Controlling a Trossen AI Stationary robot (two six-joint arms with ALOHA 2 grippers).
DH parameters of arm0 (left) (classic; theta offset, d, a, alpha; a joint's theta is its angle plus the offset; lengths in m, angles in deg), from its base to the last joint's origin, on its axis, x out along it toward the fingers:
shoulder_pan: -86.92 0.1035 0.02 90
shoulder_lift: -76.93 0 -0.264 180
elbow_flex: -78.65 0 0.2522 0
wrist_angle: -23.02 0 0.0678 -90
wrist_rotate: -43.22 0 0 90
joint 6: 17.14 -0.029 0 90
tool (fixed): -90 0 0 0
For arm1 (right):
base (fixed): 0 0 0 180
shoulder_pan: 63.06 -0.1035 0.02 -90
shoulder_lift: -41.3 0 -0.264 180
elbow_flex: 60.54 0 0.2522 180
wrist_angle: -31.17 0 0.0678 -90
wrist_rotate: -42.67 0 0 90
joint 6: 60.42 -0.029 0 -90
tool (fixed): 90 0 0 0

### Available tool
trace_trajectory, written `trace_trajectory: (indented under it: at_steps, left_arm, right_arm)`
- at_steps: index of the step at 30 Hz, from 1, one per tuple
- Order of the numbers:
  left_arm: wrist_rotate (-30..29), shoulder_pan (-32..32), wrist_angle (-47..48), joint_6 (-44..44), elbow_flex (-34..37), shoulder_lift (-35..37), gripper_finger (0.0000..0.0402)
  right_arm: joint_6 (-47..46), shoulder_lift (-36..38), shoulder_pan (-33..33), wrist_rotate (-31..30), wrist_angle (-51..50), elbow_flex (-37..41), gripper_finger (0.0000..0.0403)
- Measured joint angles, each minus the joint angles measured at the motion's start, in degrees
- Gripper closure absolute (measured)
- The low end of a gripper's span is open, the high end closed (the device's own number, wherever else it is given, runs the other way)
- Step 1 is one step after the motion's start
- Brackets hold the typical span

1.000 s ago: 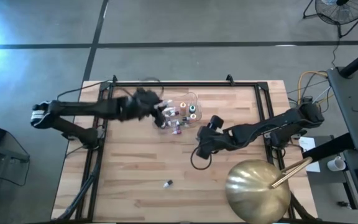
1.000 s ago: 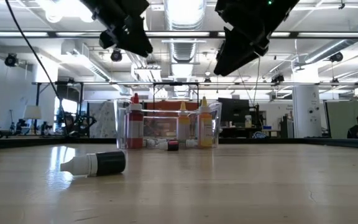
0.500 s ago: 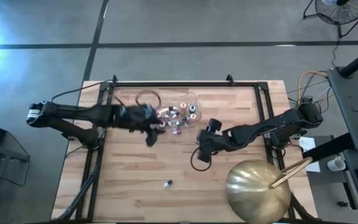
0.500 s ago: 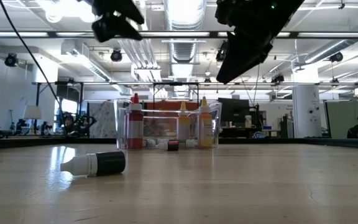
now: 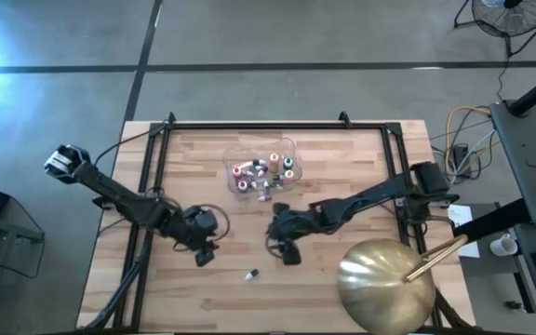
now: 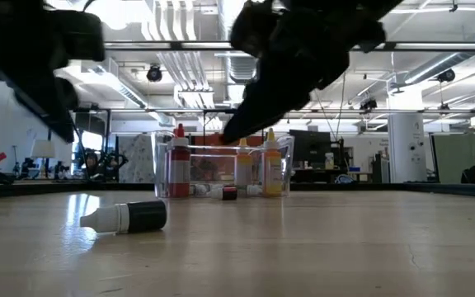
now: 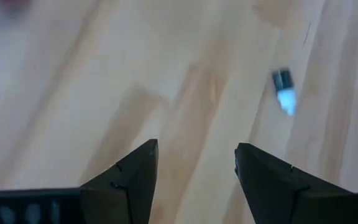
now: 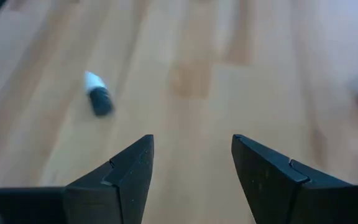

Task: Pick & Place food coloring
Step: Put the small blue food coloring bottle in the transparent bin

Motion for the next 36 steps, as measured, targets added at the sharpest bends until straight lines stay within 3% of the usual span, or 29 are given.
trace_trajectory:
  at_steps: [3, 6, 11, 17, 29, 36]
  left_arm:
    - [-1.94, -4.29, -0.42, 5.16, 2.64, 0.43, 0.0213]
    - [-2.43, -7.01, -0.09, 7.78, 5.19, 0.47, 0.0213]
    - [-2.47, -9.49, -0.49, 11.02, 8.75, 0.47, 0.0213]
    - [-2.40, -10.77, -2.05, 10.06, 12.15, 0.53, 0.0213]
    - [-2.27, -16.12, -2.52, 7.13, 13.55, 0.73, 0.0213]
    - [-2.23, -18.41, -2.31, 7.31, 13.57, 0.73, 0.0213]
  right_arm:
    - [4.56, -5.65, -0.27, 4.23, 0.21, -5.91, 0.0193]
    - [6.39, -10.78, -0.69, 7.98, -5.85, -13.16, 0.0193]
    - [10.90, -17.57, -2.69, 8.35, -20.21, -25.50, 0.0193]
    - [11.26, -25.16, -5.18, 8.73, -23.22, -35.97, 0.0193]
    - [4.53, -35.65, -7.30, 4.41, -35.33, -50.37, 0.0197]
    - [0.09, -36.67, -7.37, -2.71, -35.09, -52.31, 0.0275]
